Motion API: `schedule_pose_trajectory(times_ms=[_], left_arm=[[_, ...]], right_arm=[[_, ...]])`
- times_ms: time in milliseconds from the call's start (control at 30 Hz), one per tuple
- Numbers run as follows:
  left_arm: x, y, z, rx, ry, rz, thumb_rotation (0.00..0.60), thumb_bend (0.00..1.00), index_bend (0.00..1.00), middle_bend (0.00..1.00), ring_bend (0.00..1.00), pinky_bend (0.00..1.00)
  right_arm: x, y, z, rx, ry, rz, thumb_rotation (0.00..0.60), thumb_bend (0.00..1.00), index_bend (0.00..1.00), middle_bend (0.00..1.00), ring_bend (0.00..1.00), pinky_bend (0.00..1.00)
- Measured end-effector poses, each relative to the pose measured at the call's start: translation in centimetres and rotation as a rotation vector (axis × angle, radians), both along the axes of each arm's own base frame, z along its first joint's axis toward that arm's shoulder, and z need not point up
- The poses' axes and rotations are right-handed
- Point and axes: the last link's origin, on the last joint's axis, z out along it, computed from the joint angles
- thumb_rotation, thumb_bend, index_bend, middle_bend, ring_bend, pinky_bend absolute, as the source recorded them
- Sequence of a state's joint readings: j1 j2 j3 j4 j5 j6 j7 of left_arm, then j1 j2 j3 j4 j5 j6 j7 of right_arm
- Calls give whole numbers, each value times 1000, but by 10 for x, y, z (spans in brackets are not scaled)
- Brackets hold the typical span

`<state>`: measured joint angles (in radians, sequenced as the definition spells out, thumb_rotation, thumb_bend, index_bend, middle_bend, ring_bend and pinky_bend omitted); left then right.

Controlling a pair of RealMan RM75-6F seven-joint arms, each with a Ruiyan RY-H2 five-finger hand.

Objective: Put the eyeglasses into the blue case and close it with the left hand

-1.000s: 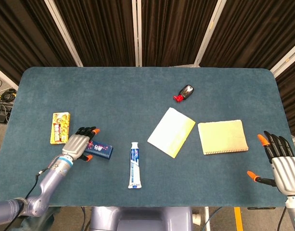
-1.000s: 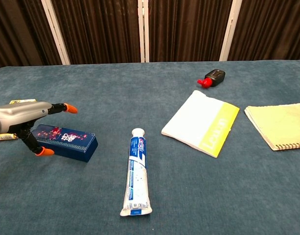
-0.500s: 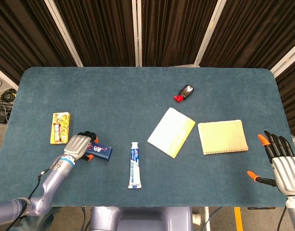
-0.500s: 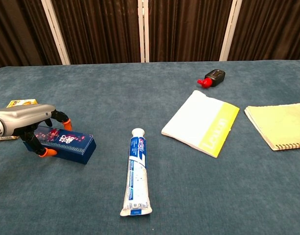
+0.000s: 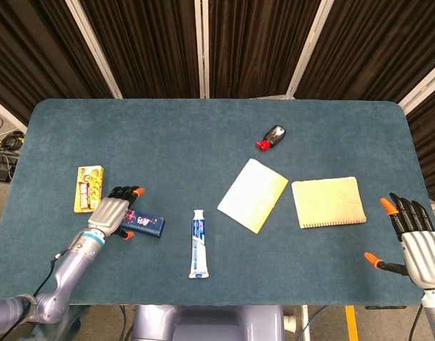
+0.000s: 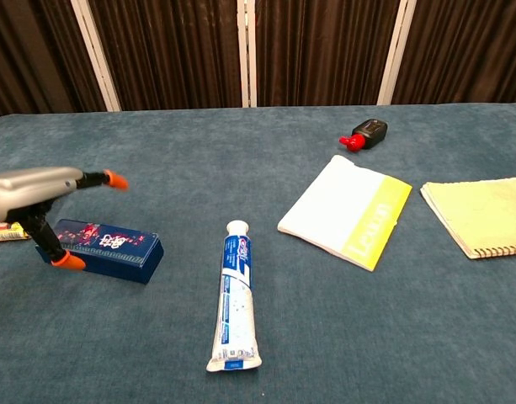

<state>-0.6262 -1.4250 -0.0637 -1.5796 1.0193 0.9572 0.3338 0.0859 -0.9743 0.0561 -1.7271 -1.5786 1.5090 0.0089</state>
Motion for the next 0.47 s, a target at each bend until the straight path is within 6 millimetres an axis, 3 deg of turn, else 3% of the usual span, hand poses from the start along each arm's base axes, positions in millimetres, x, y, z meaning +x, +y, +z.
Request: schedule_pose_trajectory(times_ms=[267,467], left_arm=[[-4,-19,60,198,-33,-32,600,0,0,0,0,0],[-23,-64,120,365,-36,-14,600,0,0,0,0,0]], right_arm=[[3,4,1,0,-8,17,600,0,0,0,0,0],[6,7,2,-1,-14,34,600,0,0,0,0,0]])
